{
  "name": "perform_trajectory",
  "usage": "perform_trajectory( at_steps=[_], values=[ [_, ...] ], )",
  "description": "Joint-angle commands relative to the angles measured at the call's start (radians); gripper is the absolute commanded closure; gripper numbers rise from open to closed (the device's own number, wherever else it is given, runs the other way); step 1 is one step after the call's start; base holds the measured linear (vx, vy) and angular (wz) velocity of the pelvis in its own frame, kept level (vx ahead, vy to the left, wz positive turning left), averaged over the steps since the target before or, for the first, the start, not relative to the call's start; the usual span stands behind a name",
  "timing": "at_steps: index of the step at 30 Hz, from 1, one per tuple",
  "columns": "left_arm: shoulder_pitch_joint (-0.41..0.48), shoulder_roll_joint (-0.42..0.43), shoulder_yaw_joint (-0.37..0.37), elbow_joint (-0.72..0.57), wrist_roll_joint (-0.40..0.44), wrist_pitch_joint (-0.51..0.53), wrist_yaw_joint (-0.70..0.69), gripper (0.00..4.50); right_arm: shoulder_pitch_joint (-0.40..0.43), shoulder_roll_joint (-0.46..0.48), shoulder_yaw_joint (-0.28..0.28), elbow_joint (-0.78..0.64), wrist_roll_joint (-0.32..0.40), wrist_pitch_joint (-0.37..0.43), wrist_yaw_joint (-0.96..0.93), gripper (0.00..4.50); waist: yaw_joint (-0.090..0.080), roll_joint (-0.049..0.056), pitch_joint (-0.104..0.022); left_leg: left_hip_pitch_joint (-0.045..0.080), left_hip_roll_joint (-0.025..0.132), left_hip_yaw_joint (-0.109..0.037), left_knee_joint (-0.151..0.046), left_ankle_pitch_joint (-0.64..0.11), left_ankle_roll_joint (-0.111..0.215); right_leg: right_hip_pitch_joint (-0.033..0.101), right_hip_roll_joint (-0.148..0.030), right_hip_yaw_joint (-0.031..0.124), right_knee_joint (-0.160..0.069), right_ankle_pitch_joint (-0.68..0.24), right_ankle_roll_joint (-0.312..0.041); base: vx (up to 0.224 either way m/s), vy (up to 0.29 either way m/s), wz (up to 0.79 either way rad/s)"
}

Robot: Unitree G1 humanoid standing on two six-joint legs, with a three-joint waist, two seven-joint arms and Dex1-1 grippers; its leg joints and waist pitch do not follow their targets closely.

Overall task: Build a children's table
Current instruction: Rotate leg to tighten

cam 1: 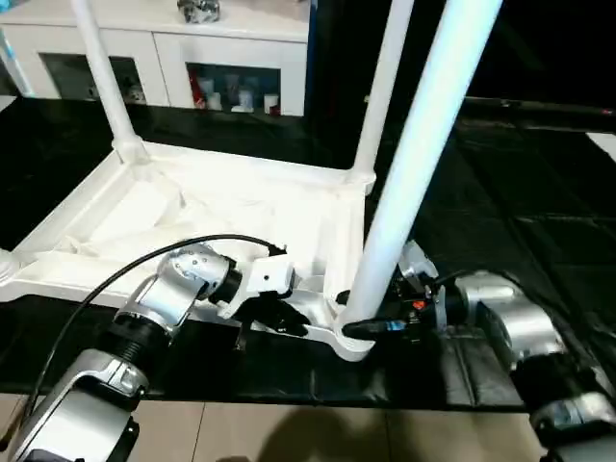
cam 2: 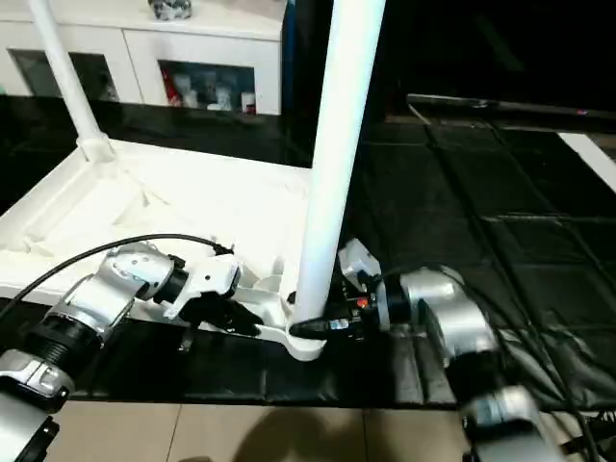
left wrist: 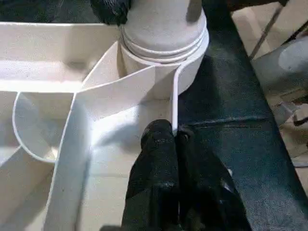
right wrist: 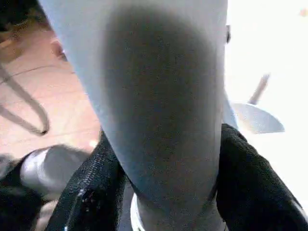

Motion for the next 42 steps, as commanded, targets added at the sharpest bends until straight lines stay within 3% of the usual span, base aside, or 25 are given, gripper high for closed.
perform_trajectory(
  at_steps=[1, 2, 5, 9, 12, 16, 18, 19, 22, 23, 24, 27, 29, 34, 38, 40, 42],
  values=[
    [-0.003, -0.071, -0.003, 0.005, -0.016, 0.035, 0.086, 4.5, 0.033, 0.077, 0.014, -0.029, 0.005, 0.003, -0.116, 2.31, -0.007, 0.003, -0.049, 0.002, 0.075, -0.026, -0.075, -0.152, 0.027, 0.048, -0.116, 0.084, -0.108, -0.431, -0.066, 0.0, 0.0, 0.0],
    [-0.003, -0.078, 0.001, 0.005, -0.018, 0.042, 0.097, 4.5, 0.042, 0.088, 0.008, -0.036, 0.001, 0.001, -0.143, 2.33, -0.008, 0.003, -0.048, 0.007, 0.073, -0.028, -0.077, -0.161, 0.022, 0.043, -0.115, 0.082, -0.112, -0.455, -0.055, 0.0, 0.0, 0.0],
    [-0.006, -0.106, 0.015, 0.006, -0.024, 0.067, 0.137, 4.5, 0.055, 0.135, -0.006, -0.044, -0.027, -0.006, -0.259, 2.39, -0.017, 0.003, -0.049, 0.0, 0.074, -0.033, -0.081, -0.165, 0.019, 0.047, -0.115, 0.079, -0.114, -0.473, -0.039, 0.0, 0.0, 0.0],
    [-0.022, -0.157, 0.039, 0.015, -0.026, 0.12, 0.219, 4.5, 0.037, 0.22, -0.03, -0.01, -0.055, 0.014, -0.444, 2.43, -0.044, 0.006, -0.05, -0.003, 0.074, -0.037, -0.082, -0.177, 0.009, 0.047, -0.117, 0.08, -0.112, -0.446, -0.058, 0.0, 0.0, 0.0],
    [-0.046, -0.21, 0.078, 0.031, -0.026, 0.179, 0.327, 4.5, -0.026, 0.318, -0.073, 0.072, -0.062, 0.033, -0.631, 2.44, -0.057, 0.006, -0.052, -0.006, 0.071, -0.037, -0.08, -0.164, 0.013, 0.05, -0.117, 0.081, -0.108, -0.421, -0.074, 0.0, 0.0, 0.0],
    [-0.064, -0.246, 0.117, 0.039, -0.028, 0.227, 0.429, 4.5, -0.113, 0.401, -0.128, 0.184, -0.062, 0.03, -0.816, 2.45, -0.073, 0.008, -0.056, -0.013, 0.071, -0.037, -0.078, -0.113, 0.016, 0.052, -0.115, 0.086, -0.09, -0.32, -0.114, 0.0, 0.0, 0.0],
    [-0.071, -0.258, 0.141, 0.038, -0.028, 0.249, 0.483, 4.5, -0.164, 0.432, -0.149, 0.248, -0.081, 0.009, -0.909, 2.45, -0.081, 0.008, -0.061, -0.015, 0.073, -0.036, -0.075, -0.074, 0.024, 0.053, -0.114, 0.09, -0.076, -0.222, -0.15, 0.0, 0.0, 0.0],
    [-0.071, -0.261, 0.15, 0.034, -0.025, 0.256, 0.507, 4.5, -0.183, 0.441, -0.155, 0.275, -0.094, -0.003, -0.944, 2.45, -0.086, -0.001, -0.064, -0.019, 0.069, -0.032, -0.072, -0.031, 0.041, 0.056, -0.113, 0.09, -0.067, -0.145, -0.176, 0.0, 0.0, 0.0],
    [-0.065, -0.261, 0.153, 0.021, -0.015, 0.264, 0.518, 4.5, -0.197, 0.455, -0.166, 0.3, -0.113, -0.016, -0.963, 2.45, -0.084, 0.003, -0.065, -0.019, 0.067, -0.029, -0.068, -0.001, 0.075, 0.057, -0.112, 0.092, -0.06, -0.08, -0.189, 0.0, 0.0, 0.0],
    [-0.058, -0.258, 0.151, 0.014, -0.013, 0.266, 0.516, 4.5, -0.196, 0.457, -0.165, 0.3, -0.116, -0.016, -0.961, 2.45, -0.086, -0.008, -0.064, -0.02, 0.069, -0.028, -0.069, 0.008, 0.091, 0.058, -0.112, 0.092, -0.057, -0.057, -0.192, 0.0, 0.0, 0.0],
    [-0.054, -0.256, 0.149, 0.01, -0.012, 0.268, 0.517, 4.5, -0.198, 0.459, -0.166, 0.306, -0.118, -0.019, -0.962, 2.45, -0.083, -0.005, -0.063, -0.02, 0.068, -0.029, -0.069, 0.012, 0.098, 0.06, -0.113, 0.092, -0.056, -0.054, -0.194, 0.0, 0.0, 0.0],
    [-0.042, -0.246, 0.144, 0.003, -0.007, 0.268, 0.523, 4.5, -0.199, 0.457, -0.174, 0.321, -0.116, -0.046, -0.961, 2.45, -0.083, -0.002, -0.058, -0.015, 0.071, -0.028, -0.071, -0.024, 0.095, 0.057, -0.115, 0.092, -0.065, -0.123, -0.184, 0.0, 0.0, 0.0],
    [-0.04, -0.241, 0.145, 0.006, -0.006, 0.265, 0.524, 4.5, -0.195, 0.449, -0.179, 0.32, -0.113, -0.055, -0.952, 1.89, -0.084, 0.001, -0.057, -0.014, 0.071, -0.027, -0.073, -0.044, 0.083, 0.056, -0.113, 0.092, -0.07, -0.158, -0.174, 0.0, 0.0, 0.0],
    [-0.044, -0.222, 0.142, 0.029, 0.006, 0.243, 0.518, 4.5, -0.147, 0.399, -0.168, 0.258, -0.113, -0.086, -0.875, 1.4, -0.083, 0.002, -0.059, -0.013, 0.074, -0.029, -0.073, -0.039, 0.085, 0.056, -0.112, 0.093, -0.066, -0.13, -0.176, 0.0, 0.0, 0.0],
    [-0.045, -0.191, 0.137, 0.042, 0.014, 0.22, 0.484, 4.5, -0.04, 0.283, -0.16, 0.117, -0.079, -0.082, -0.701, 1.08, -0.07, -0.004, -0.06, -0.014, 0.076, -0.027, -0.07, -0.008, 0.126, 0.06, -0.113, 0.094, -0.058, -0.056, -0.184, 0.0, 0.0, 0.0],
    [-0.04, -0.18, 0.133, 0.038, 0.014, 0.218, 0.466, 4.5, -0.002, 0.223, -0.153, 0.074, -0.067, -0.081, -0.627, 0.86, -0.07, -0.005, -0.06, -0.016, 0.073, -0.027, -0.068, -0.017, 0.127, 0.061, -0.114, 0.092, -0.062, -0.084, -0.181, 0.0, 0.0, 0.0],
    [-0.033, -0.165, 0.123, 0.031, 0.014, 0.213, 0.441, 4.5, 0.03, 0.151, -0.148, 0.047, -0.073, -0.098, -0.568, 0.74, -0.063, -0.007, -0.057, -0.016, 0.067, -0.024, -0.067, -0.038, 0.128, 0.061, -0.111, 0.091, -0.075, -0.156, -0.153, 0.0, 0.0, 0.0]
  ],
)
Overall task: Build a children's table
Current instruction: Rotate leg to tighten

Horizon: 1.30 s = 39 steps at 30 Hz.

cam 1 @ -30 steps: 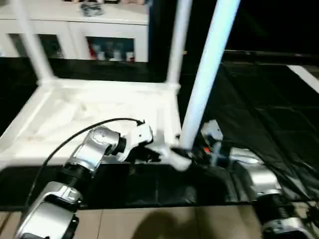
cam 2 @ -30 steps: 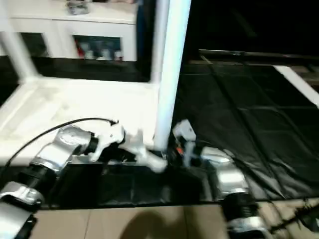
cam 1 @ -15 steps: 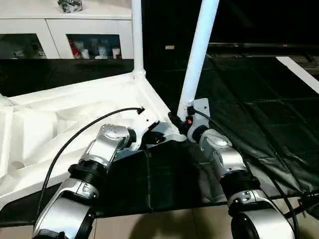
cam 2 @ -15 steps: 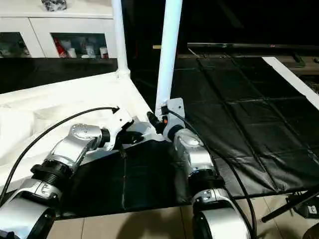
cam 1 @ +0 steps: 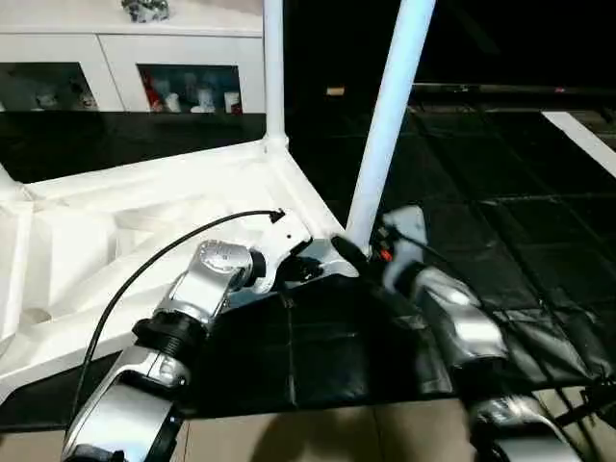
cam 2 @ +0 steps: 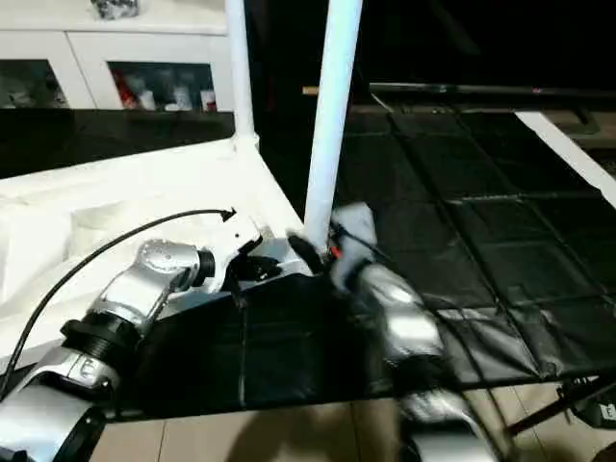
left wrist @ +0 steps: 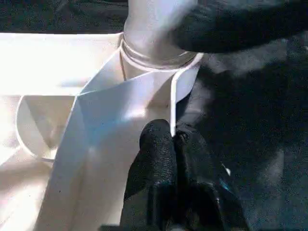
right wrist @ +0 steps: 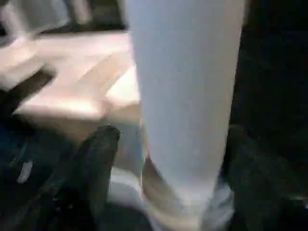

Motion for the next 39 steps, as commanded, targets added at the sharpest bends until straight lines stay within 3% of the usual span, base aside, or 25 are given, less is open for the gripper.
perform_trajectory(
  at_steps=[1, 7, 10, 15, 21, 23, 30, 35, 39],
  values=[
    [0.005, 0.007, -0.016, -0.015, -0.009, -0.032, -0.035, 4.5, 0.027, -0.053, 0.027, -0.03, -0.003, -0.013, 0.083, 0.58, 0.01, -0.009, -0.057, -0.014, 0.068, -0.024, -0.057, -0.04, 0.121, 0.07, -0.112, 0.09, -0.077, -0.169, -0.134, 0.0, 0.0, 0.0],
    [0.016, 0.042, -0.051, -0.02, -0.002, -0.063, -0.108, 4.5, 0.081, -0.183, -0.03, -0.137, 0.077, 0.035, 0.249, 0.06, 0.022, -0.012, -0.058, -0.013, 0.069, -0.026, -0.056, -0.035, 0.133, 0.067, -0.108, 0.086, -0.08, -0.201, -0.107, 0.0, 0.0, 0.0],
    [0.016, 0.062, -0.068, -0.015, 0.003, -0.087, -0.146, 4.5, 0.1, -0.247, -0.038, -0.18, 0.124, 0.061, 0.326, 0.06, 0.028, -0.013, -0.059, -0.013, 0.069, -0.025, -0.055, -0.016, 0.147, 0.066, -0.106, 0.086, -0.076, -0.171, -0.11, 0.0, 0.0, 0.0],
    [0.017, 0.083, -0.093, -0.015, 0.002, -0.122, -0.211, 4.5, 0.121, -0.296, -0.028, -0.225, 0.163, 0.096, 0.418, 0.06, 0.033, -0.015, -0.058, -0.016, 0.066, -0.025, -0.054, -0.025, 0.146, 0.067, -0.106, 0.082, -0.081, -0.203, -0.1, 0.0, 0.0, 0.0],
    [0.041, 0.14, -0.164, -0.072, -0.018, -0.205, -0.412, 4.5, 0.104, -0.32, 0.05, -0.258, 0.149, 0.123, 0.491, 0.06, 0.043, -0.011, -0.058, -0.011, 0.072, -0.025, -0.056, -0.03, 0.126, 0.063, -0.106, 0.081, -0.081, -0.219, -0.095, 0.0, 0.0, 0.0],
    [0.045, 0.154, -0.184, -0.086, -0.018, -0.224, -0.456, 4.5, 0.086, -0.319, 0.082, -0.255, 0.138, 0.127, 0.516, 0.06, 0.053, -0.008, -0.057, -0.003, 0.075, -0.023, -0.057, -0.038, 0.116, 0.056, -0.106, 0.083, -0.081, -0.22, -0.103, 0.0, 0.0, 0.0],
    [0.033, 0.173, -0.228, -0.096, -0.003, -0.279, -0.533, 4.5, 0.019, -0.282, 0.162, -0.195, 0.113, 0.127, 0.605, 0.06, 0.071, -0.006, -0.06, 0.0, 0.082, -0.022, -0.059, -0.035, 0.091, 0.056, -0.111, 0.088, -0.066, -0.155, -0.138, 0.0, 0.0, 0.0],
    [0.033, 0.175, -0.251, -0.119, -0.007, -0.293, -0.572, 4.5, -0.038, -0.26, 0.225, -0.137, 0.119, 0.158, 0.689, 0.59, 0.07, -0.007, -0.064, -0.008, 0.081, -0.024, -0.056, -0.012, 0.097, 0.063, -0.112, 0.088, -0.058, -0.104, -0.15, 0.0, 0.0, 0.0],
    [0.032, 0.175, -0.257, -0.122, -0.005, -0.301, -0.578, 4.5, -0.062, -0.249, 0.248, -0.103, 0.11, 0.166, 0.724, 0.85, 0.072, -0.007, -0.061, -0.006, 0.08, -0.023, -0.057, -0.03, 0.087, 0.061, -0.113, 0.088, -0.066, -0.164, -0.136, 0.0, 0.0, 0.0]
  ],
)
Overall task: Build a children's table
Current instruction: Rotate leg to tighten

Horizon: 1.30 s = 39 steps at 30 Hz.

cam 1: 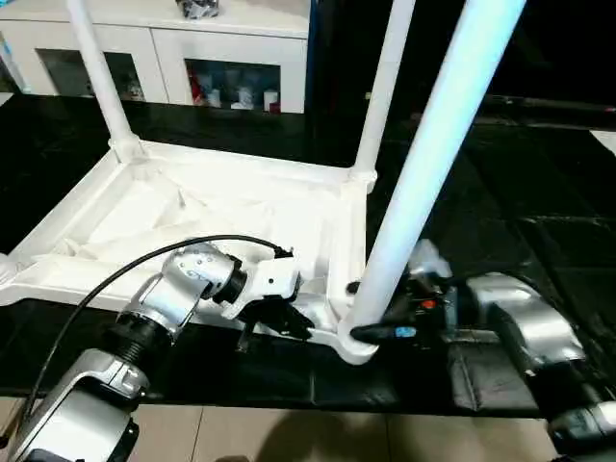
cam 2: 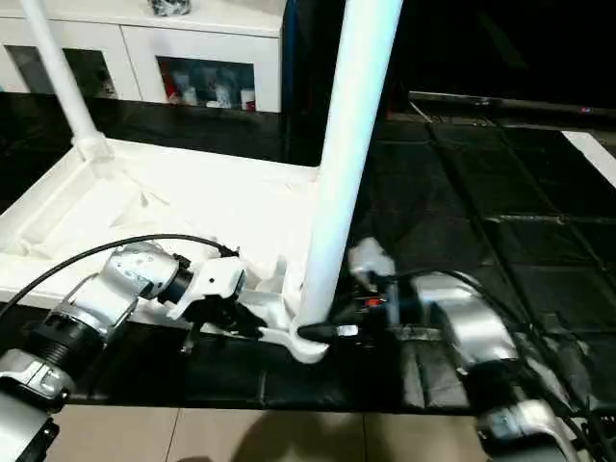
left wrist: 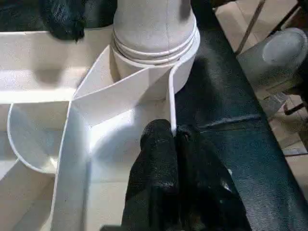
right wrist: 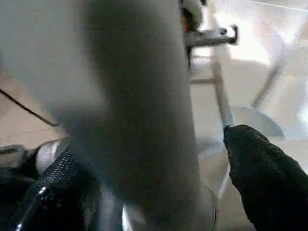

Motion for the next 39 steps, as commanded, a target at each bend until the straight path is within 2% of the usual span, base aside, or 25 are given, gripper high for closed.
perform_trajectory(
  at_steps=[1, 5, 7, 9, 10, 11, 13, 14, 20, 21, 23, 25, 30, 32, 34, 35, 36, 37, 38, 39],
  values=[
    [-0.001, -0.01, -0.062, -0.025, 0.026, -0.021, -0.049, 4.5, -0.017, -0.005, 0.012, 0.018, -0.005, 0.004, 0.023, 0.89, -0.006, -0.002, -0.062, -0.003, 0.081, -0.022, -0.061, -0.03, 0.085, 0.057, -0.111, 0.088, -0.066, -0.161, -0.139, 0.0, 0.0, 0.0],
    [0.001, -0.008, -0.065, -0.026, 0.028, -0.028, -0.05, 4.5, -0.037, 0.001, 0.035, 0.047, -0.006, 0.01, 0.069, 1.31, -0.008, -0.003, -0.065, -0.005, 0.084, -0.024, -0.06, -0.018, 0.081, 0.06, -0.112, 0.089, -0.056, -0.111, -0.155, 0.0, 0.0, 0.0],
    [0.002, -0.007, -0.066, -0.027, 0.029, -0.029, -0.051, 4.5, -0.042, 0.002, 0.038, 0.056, -0.007, 0.009, 0.077, 1.31, -0.008, -0.003, -0.065, -0.007, 0.082, -0.023, -0.059, -0.016, 0.082, 0.061, -0.113, 0.089, -0.056, -0.107, -0.155, 0.0, 0.0, 0.0],
    [0.003, -0.007, -0.067, -0.027, 0.03, -0.029, -0.049, 4.5, -0.048, 0.004, 0.041, 0.068, -0.008, 0.007, 0.085, 1.61, -0.008, -0.002, -0.064, -0.006, 0.081, -0.022, -0.059, -0.022, 0.08, 0.06, -0.112, 0.089, -0.059, -0.127, -0.151, 0.0, 0.0, 0.0],
    [0.003, -0.007, -0.067, -0.027, 0.03, -0.03, -0.048, 4.5, -0.051, 0.004, 0.042, 0.073, -0.009, 0.006, 0.089, 1.7, -0.011, -0.018, -0.064, -0.007, 0.081, -0.021, -0.059, -0.021, 0.082, 0.061, -0.111, 0.089, -0.059, -0.134, -0.147, 0.0, 0.0, 0.0],
    [0.003, -0.006, -0.068, -0.026, 0.031, -0.031, -0.045, 4.5, -0.053, 0.004, 0.043, 0.078, -0.009, 0.005, 0.093, 1.74, -0.008, -0.009, -0.063, -0.008, 0.08, -0.022, -0.059, -0.023, 0.081, 0.061, -0.113, 0.088, -0.061, -0.155, -0.142, 0.0, 0.0, 0.0],
    [0.003, -0.005, -0.069, -0.024, 0.031, -0.033, -0.041, 4.5, -0.055, 0.004, 0.044, 0.081, -0.009, 0.006, 0.098, 1.8, -0.008, -0.009, -0.063, -0.007, 0.082, -0.023, -0.059, -0.024, 0.076, 0.059, -0.113, 0.089, -0.062, -0.167, -0.135, 0.0, 0.0, 0.0],
    [0.002, -0.007, -0.069, -0.022, 0.033, -0.035, -0.038, 4.5, -0.055, 0.004, 0.045, 0.082, -0.007, 0.006, 0.101, 2.0, -0.008, -0.01, -0.062, -0.007, 0.081, -0.022, -0.06, -0.027, 0.075, 0.058, -0.112, 0.088, -0.065, -0.18, -0.129, 0.0, 0.0, 0.0],
    [-0.001, -0.014, -0.067, -0.01, 0.037, -0.04, -0.022, 4.5, -0.046, 0.007, 0.047, 0.075, -0.006, 0.007, 0.109, 2.16, -0.008, -0.009, -0.061, -0.009, 0.08, -0.023, -0.06, -0.036, 0.07, 0.059, -0.112, 0.089, -0.068, -0.208, -0.115, 0.0, 0.0, 0.0],
    [-0.001, -0.016, -0.065, -0.006, 0.037, -0.04, -0.017, 4.5, -0.042, 0.009, 0.048, 0.071, -0.006, 0.007, 0.109, 2.17, -0.007, -0.003, -0.061, -0.008, 0.08, -0.024, -0.06, -0.037, 0.068, 0.058, -0.112, 0.089, -0.067, -0.208, -0.115, 0.0, 0.0, 0.0],
    [-0.002, -0.019, -0.063, -0.002, 0.037, -0.039, -0.01, 4.5, -0.036, 0.012, 0.05, 0.065, -0.005, 0.008, 0.108, 2.17, -0.009, -0.007, -0.061, -0.008, 0.08, -0.023, -0.06, -0.041, 0.067, 0.058, -0.111, 0.089, -0.069, -0.208, -0.114, 0.0, 0.0, 0.0],
    [-0.002, -0.022, -0.06, 0.0, 0.036, -0.034, -0.002, 4.5, -0.027, 0.017, 0.047, 0.056, 0.001, 0.013, 0.104, 2.18, -0.007, -0.005, -0.062, -0.007, 0.081, -0.024, -0.06, -0.04, 0.067, 0.057, -0.111, 0.089, -0.067, -0.2, -0.118, 0.0, 0.0, 0.0],
    [-0.001, -0.049, -0.032, 0.016, 0.028, 0.007, 0.058, 4.5, 0.018, 0.052, 0.012, 0.007, 0.03, 0.033, 0.022, 2.18, -0.007, -0.006, -0.06, -0.005, 0.082, -0.023, -0.06, -0.045, 0.065, 0.055, -0.112, 0.09, -0.069, -0.196, -0.118, 0.0, 0.0, 0.0],
    [-0.004, -0.067, -0.014, 0.024, 0.022, 0.039, 0.096, 4.5, 0.039, 0.077, 0.0, -0.007, 0.016, 0.026, -0.059, 2.21, -0.009, -0.007, -0.056, -0.005, 0.078, -0.023, -0.064, -0.072, 0.053, 0.056, -0.113, 0.089, -0.078, -0.259, -0.104, 0.0, 0.0, 0.0],
    [-0.008, -0.102, 0.017, 0.036, 0.005, 0.085, 0.157, 4.5, 0.066, 0.133, -0.022, -0.021, -0.013, 0.017, -0.214, 2.25, -0.013, -0.005, -0.048, 0.0, 0.073, -0.023, -0.067, -0.113, 0.034, 0.053, -0.114, 0.088, -0.095, -0.364, -0.072, 0.0, 0.0, 0.0],
    [-0.01, -0.118, 0.028, 0.041, 0.002, 0.099, 0.187, 4.5, 0.07, 0.163, -0.033, -0.014, -0.035, 0.013, -0.296, 2.25, -0.016, -0.005, -0.047, 0.007, 0.069, -0.024, -0.069, -0.141, 0.019, 0.049, -0.116, 0.085, -0.106, -0.439, -0.052, 0.0, 0.0, 0.0],
    [-0.011, -0.12, 0.029, 0.042, 0.002, 0.101, 0.192, 4.5, 0.07, 0.168, -0.035, -0.012, -0.038, 0.012, -0.309, 2.27, -0.019, -0.006, -0.046, 0.006, 0.068, -0.026, -0.07, -0.145, 0.011, 0.051, -0.116, 0.083, -0.109, -0.469, -0.039, 0.0, 0.0, 0.0],
    [-0.012, -0.126, 0.033, 0.045, 0.002, 0.105, 0.204, 4.5, 0.071, 0.18, -0.04, -0.008, -0.048, 0.01, -0.341, 2.3, -0.025, -0.007, -0.046, 0.003, 0.067, -0.029, -0.072, -0.154, 0.005, 0.053, -0.116, 0.08, -0.114, -0.506, -0.017, 0.0, 0.0, 0.0],
    [-0.02, -0.153, 0.052, 0.056, -0.002, 0.132, 0.258, 4.5, 0.063, 0.226, -0.056, 0.015, -0.075, -0.001, -0.451, 2.34, -0.031, 0.001, -0.045, 0.006, 0.067, -0.031, -0.072, -0.169, 0.001, 0.049, -0.116, 0.079, -0.119, -0.527, -0.008, -0.053, -0.001, -0.03],
    [-0.03, -0.182, 0.075, 0.07, -0.007, 0.159, 0.317, 4.5, 0.051, 0.272, -0.074, 0.042, -0.097, -0.013, -0.558, 2.36, -0.042, -0.001, -0.044, 0.008, 0.069, -0.032, -0.073, -0.187, -0.005, 0.046, -0.116, 0.078, -0.123, -0.533, -0.007, 0.0, 0.0, 0.0]
  ],
)
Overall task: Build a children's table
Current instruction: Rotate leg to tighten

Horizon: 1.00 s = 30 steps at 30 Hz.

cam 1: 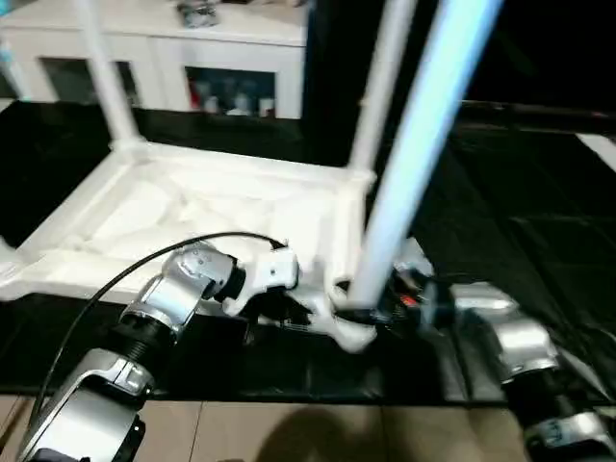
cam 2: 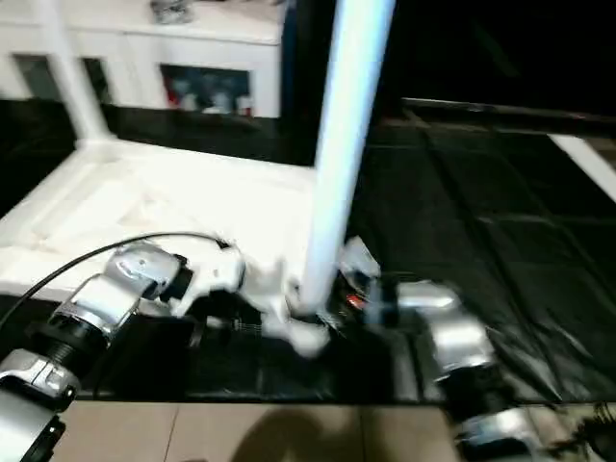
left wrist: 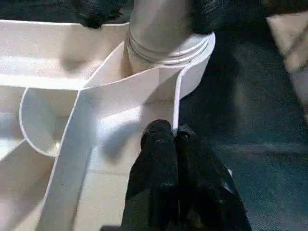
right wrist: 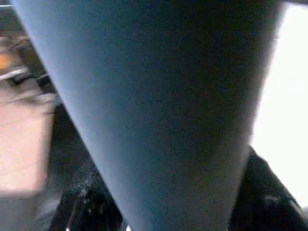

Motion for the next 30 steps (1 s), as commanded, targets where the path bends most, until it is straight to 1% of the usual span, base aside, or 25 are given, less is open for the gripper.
perform_trajectory(
  at_steps=[1, 2, 3, 4, 5, 6, 7, 9, 10, 11, 12, 13, 14, 15, 16, 17, 19, 21, 22, 23, 24, 27, 28, 29, 30],
  values=[
    [-0.031, -0.122, 0.0, 0.004, -0.038, 0.046, 0.127, 4.5, -0.036, 0.116, 0.037, 0.067, -0.046, 0.018, -0.204, 2.38, -0.007, 0.0, -0.038, -0.001, 0.067, -0.033, -0.078, -0.207, -0.001, 0.034, -0.114, 0.073, -0.129, -0.547, -0.014, 0.0, 0.0, 0.0],
    [-0.034, -0.132, 0.007, 0.009, -0.04, 0.053, 0.144, 4.5, -0.044, 0.131, 0.029, 0.081, -0.052, 0.015, -0.242, 2.4, -0.023, -0.002, -0.04, 0.0, 0.061, -0.039, -0.076, -0.237, -0.011, 0.04, -0.118, 0.062, -0.14, -0.606, 0.01, 0.0, 0.0, 0.0],
    [-0.038, -0.145, 0.02, 0.013, -0.038, 0.067, 0.175, 4.5, -0.061, 0.158, 0.014, 0.104, -0.055, 0.018, -0.304, 2.41, -0.026, 0.01, -0.04, -0.003, 0.06, -0.041, -0.076, -0.238, -0.008, 0.044, -0.119, 0.062, -0.14, -0.599, 0.011, 0.0, 0.0, 0.0],
    [-0.046, -0.167, 0.04, 0.023, -0.038, 0.084, 0.225, 4.5, -0.091, 0.195, -0.005, 0.146, -0.066, 0.013, -0.402, 2.41, -0.031, 0.009, -0.042, -0.006, 0.065, -0.042, -0.079, -0.234, -0.006, 0.046, -0.119, 0.064, -0.139, -0.578, 0.006, 0.0, 0.0, 0.0],
    [-0.05, -0.175, 0.048, 0.027, -0.038, 0.09, 0.245, 4.5, -0.104, 0.209, -0.012, 0.163, -0.072, 0.009, -0.441, 2.42, -0.044, 0.01, -0.044, -0.016, 0.069, -0.048, -0.084, -0.221, -0.01, 0.053, -0.117, 0.062, -0.131, -0.524, -0.007, 0.0, 0.0, 0.0],
    [-0.056, -0.187, 0.061, 0.036, -0.036, 0.098, 0.281, 4.5, -0.126, 0.231, -0.022, 0.192, -0.083, -0.002, -0.501, 2.43, -0.051, 0.009, -0.049, -0.021, 0.071, -0.05, -0.085, -0.208, -0.009, 0.057, -0.118, 0.066, -0.124, -0.469, -0.02, 0.0, 0.0, 0.0],
    [-0.061, -0.195, 0.07, 0.043, -0.035, 0.101, 0.307, 4.5, -0.141, 0.245, -0.029, 0.211, -0.088, -0.01, -0.537, 2.43, -0.054, 0.008, -0.049, -0.019, 0.071, -0.049, -0.084, -0.199, -0.007, 0.053, -0.119, 0.07, -0.12, -0.444, -0.032, 0.0, 0.0, 0.0],
    [-0.071, -0.212, 0.093, 0.053, -0.031, 0.114, 0.369, 4.5, -0.191, 0.283, -0.042, 0.271, -0.105, -0.04, -0.64, 2.44, -0.067, 0.008, -0.054, -0.02, 0.067, -0.043, -0.079, -0.152, 0.008, 0.05, -0.117, 0.081, -0.105, -0.346, -0.091, 0.0, 0.0, 0.0],
    [-0.073, -0.216, 0.098, 0.054, -0.031, 0.117, 0.381, 4.5, -0.2, 0.291, -0.046, 0.28, -0.106, -0.045, -0.653, 2.45, -0.069, -0.003, -0.057, -0.021, 0.068, -0.041, -0.077, -0.132, 0.016, 0.052, -0.116, 0.083, -0.1, -0.318, -0.101, 0.0, 0.0, 0.0],
    [-0.073, -0.219, 0.101, 0.054, -0.027, 0.119, 0.388, 4.5, -0.207, 0.3, -0.049, 0.287, -0.116, -0.052, -0.67, 2.48, -0.066, 0.001, -0.062, -0.023, 0.065, -0.036, -0.072, -0.083, 0.038, 0.052, -0.114, 0.087, -0.088, -0.247, -0.126, 0.0, 0.0, 0.0],
    [-0.072, -0.219, 0.099, 0.054, -0.024, 0.117, 0.386, 4.5, -0.209, 0.304, -0.048, 0.29, -0.124, -0.054, -0.679, 2.48, -0.064, 0.003, -0.059, -0.023, 0.063, -0.031, -0.069, -0.057, 0.059, 0.049, -0.113, 0.089, -0.085, -0.196, -0.147, 0.0, 0.0, 0.0],
    [-0.072, -0.219, 0.098, 0.054, -0.022, 0.116, 0.386, 4.5, -0.21, 0.305, -0.048, 0.291, -0.127, -0.054, -0.682, 2.48, -0.063, 0.002, -0.061, -0.024, 0.06, -0.029, -0.068, -0.042, 0.07, 0.051, -0.111, 0.089, -0.083, -0.173, -0.151, 0.056, -0.033, 0.01],
    [-0.072, -0.219, 0.097, 0.054, -0.021, 0.115, 0.386, 4.5, -0.21, 0.305, -0.047, 0.291, -0.13, -0.055, -0.684, 2.48, -0.06, -0.005, -0.064, -0.026, 0.059, -0.028, -0.067, -0.008, 0.088, 0.055, -0.11, 0.09, -0.073, -0.12, -0.159, 0.052, -0.028, 0.01],
    [-0.07, -0.218, 0.095, 0.052, -0.017, 0.115, 0.388, 4.5, -0.211, 0.311, -0.051, 0.296, -0.129, -0.056, -0.681, 2.48, -0.06, -0.009, -0.064, -0.025, 0.062, -0.027, -0.066, 0.015, 0.106, 0.053, -0.109, 0.09, -0.068, -0.077, -0.169, 0.052, -0.028, 0.01],
    [-0.067, -0.218, 0.096, 0.05, -0.013, 0.116, 0.392, 4.5, -0.214, 0.316, -0.054, 0.306, -0.135, -0.063, -0.687, 2.48, -0.059, -0.006, -0.064, -0.025, 0.062, -0.027, -0.066, 0.022, 0.114, 0.054, -0.11, 0.09, -0.066, -0.063, -0.175, 0.0, 0.0, 0.0],
    [-0.064, -0.216, 0.098, 0.05, -0.011, 0.118, 0.397, 4.5, -0.216, 0.319, -0.057, 0.319, -0.137, -0.076, -0.687, 2.15, -0.059, -0.004, -0.063, -0.025, 0.064, -0.027, -0.066, 0.028, 0.123, 0.052, -0.11, 0.09, -0.064, -0.05, -0.18, 0.0, 0.0, 0.0],
    [-0.059, -0.212, 0.099, 0.05, -0.009, 0.116, 0.403, 4.5, -0.217, 0.318, -0.059, 0.338, -0.139, -0.105, -0.686, 1.82, -0.059, -0.004, -0.061, -0.023, 0.065, -0.026, -0.066, 0.01, 0.123, 0.052, -0.111, 0.09, -0.067, -0.074, -0.182, 0.0, 0.0, 0.0],
    [-0.056, -0.206, 0.1, 0.051, -0.008, 0.113, 0.403, 4.5, -0.213, 0.313, -0.062, 0.337, -0.133, -0.117, -0.675, 1.75, -0.06, -0.002, -0.057, -0.019, 0.067, -0.026, -0.069, -0.031, 0.107, 0.05, -0.111, 0.089, -0.076, -0.141, -0.175, 0.0, 0.0, 0.0],
    [-0.056, -0.202, 0.101, 0.053, -0.008, 0.11, 0.4, 4.5, -0.205, 0.303, -0.056, 0.325, -0.135, -0.128, -0.657, 1.62, -0.06, -0.002, -0.056, -0.019, 0.068, -0.026, -0.071, -0.039, 0.103, 0.05, -0.111, 0.09, -0.078, -0.154, -0.171, 0.0, 0.0, 0.0],
    [-0.055, -0.195, 0.102, 0.055, -0.007, 0.106, 0.396, 4.5, -0.193, 0.29, -0.049, 0.307, -0.14, -0.144, -0.63, 1.62, -0.06, -0.002, -0.056, -0.017, 0.07, -0.026, -0.071, -0.048, 0.096, 0.049, -0.11, 0.09, -0.079, -0.168, -0.165, 0.0, 0.0, 0.0],
    [-0.056, -0.185, 0.102, 0.06, -0.004, 0.098, 0.389, 4.5, -0.172, 0.272, -0.049, 0.276, -0.132, -0.152, -0.597, 1.39, -0.059, -0.003, -0.057, -0.017, 0.07, -0.026, -0.071, -0.045, 0.094, 0.05, -0.11, 0.091, -0.077, -0.158, -0.166, 0.0, 0.0, 0.0],
    [-0.054, -0.171, 0.104, 0.061, -0.002, 0.089, 0.376, 4.5, -0.135, 0.243, -0.043, 0.226, -0.123, -0.173, -0.54, 1.23, -0.052, -0.003, -0.058, -0.018, 0.071, -0.026, -0.07, -0.026, 0.112, 0.052, -0.11, 0.093, -0.071, -0.108, -0.17, 0.0, 0.0, 0.0],
    [-0.053, -0.17, 0.104, 0.061, -0.002, 0.089, 0.375, 4.5, -0.132, 0.241, -0.042, 0.223, -0.123, -0.175, -0.537, 1.1, -0.052, -0.003, -0.058, -0.019, 0.07, -0.026, -0.069, -0.023, 0.115, 0.052, -0.11, 0.093, -0.071, -0.104, -0.17, 0.0, 0.0, 0.0],
    [-0.049, -0.156, 0.103, 0.059, -0.005, 0.081, 0.35, 4.5, -0.09, 0.205, -0.035, 0.178, -0.112, -0.183, -0.47, 0.96, -0.049, -0.003, -0.058, -0.02, 0.07, -0.026, -0.069, -0.017, 0.117, 0.053, -0.111, 0.093, -0.069, -0.1, -0.172, 0.0, 0.0, 0.0],
    [-0.047, -0.15, 0.102, 0.058, -0.006, 0.079, 0.339, 4.5, -0.071, 0.188, -0.033, 0.157, -0.106, -0.183, -0.441, 0.88, -0.046, -0.002, -0.058, -0.02, 0.067, -0.025, -0.068, -0.018, 0.123, 0.055, -0.109, 0.091, -0.073, -0.099, -0.168, 0.0, 0.0, 0.0]
  ],
)
